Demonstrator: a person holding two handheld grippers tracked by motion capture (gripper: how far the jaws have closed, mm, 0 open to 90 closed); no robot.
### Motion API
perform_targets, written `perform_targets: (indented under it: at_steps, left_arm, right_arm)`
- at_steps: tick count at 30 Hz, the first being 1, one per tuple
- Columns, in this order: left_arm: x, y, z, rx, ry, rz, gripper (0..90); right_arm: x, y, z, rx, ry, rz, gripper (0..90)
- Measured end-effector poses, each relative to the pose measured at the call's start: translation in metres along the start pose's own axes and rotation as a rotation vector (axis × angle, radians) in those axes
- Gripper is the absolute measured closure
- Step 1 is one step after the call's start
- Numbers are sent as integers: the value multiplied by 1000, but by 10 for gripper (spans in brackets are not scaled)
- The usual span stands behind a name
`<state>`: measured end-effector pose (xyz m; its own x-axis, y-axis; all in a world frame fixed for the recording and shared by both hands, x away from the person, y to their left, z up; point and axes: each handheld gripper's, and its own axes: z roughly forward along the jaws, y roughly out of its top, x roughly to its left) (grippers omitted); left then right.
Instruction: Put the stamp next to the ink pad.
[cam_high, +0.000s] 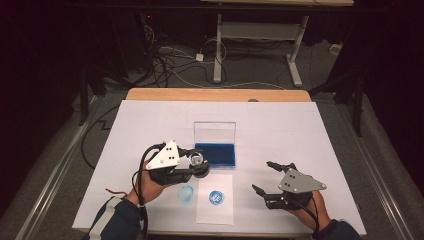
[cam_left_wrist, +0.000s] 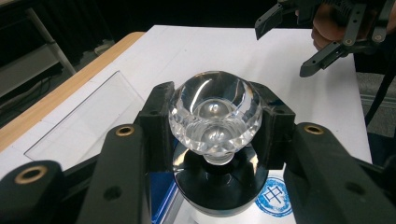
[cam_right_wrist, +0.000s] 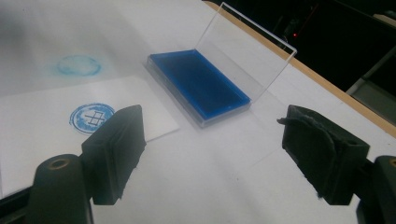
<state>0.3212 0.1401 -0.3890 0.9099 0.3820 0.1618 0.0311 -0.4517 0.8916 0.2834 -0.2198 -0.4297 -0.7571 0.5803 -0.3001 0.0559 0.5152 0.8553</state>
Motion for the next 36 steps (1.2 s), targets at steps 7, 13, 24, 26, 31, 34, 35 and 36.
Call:
perform_targets:
  at_steps: [7, 13, 24, 26, 31, 34, 35, 36]
  left_arm:
    - [2, 2, 1, 5, 19, 2, 543]
    - [8, 3, 4, 21, 31, 4, 544]
    - [23, 1, 5, 42, 59, -14, 543]
    - [27, 0, 5, 45, 64, -22, 543]
    - [41, -7, 8, 66, 84, -51, 543]
    - [49, -13, 11, 78, 94, -75, 543]
    - [51, -15, 11, 85, 95, -79, 543]
    - [53, -16, 12, 95, 105, -79, 543]
  right_arm:
    - [0, -3, -5, -6, -9, -1, 215]
    - [0, -6, -10, -8, -19, -4, 215]
    - [-2, -14, -16, 7, -25, 4, 215]
    - [-3, -14, -17, 9, -23, 4, 215]
    - [-4, -14, -17, 5, -18, 9, 216]
    - [-4, -14, -17, 7, -15, 4, 216]
    - [-4, -14, -16, 9, -14, 6, 216]
    - [-4, -15, -16, 11, -12, 3, 216]
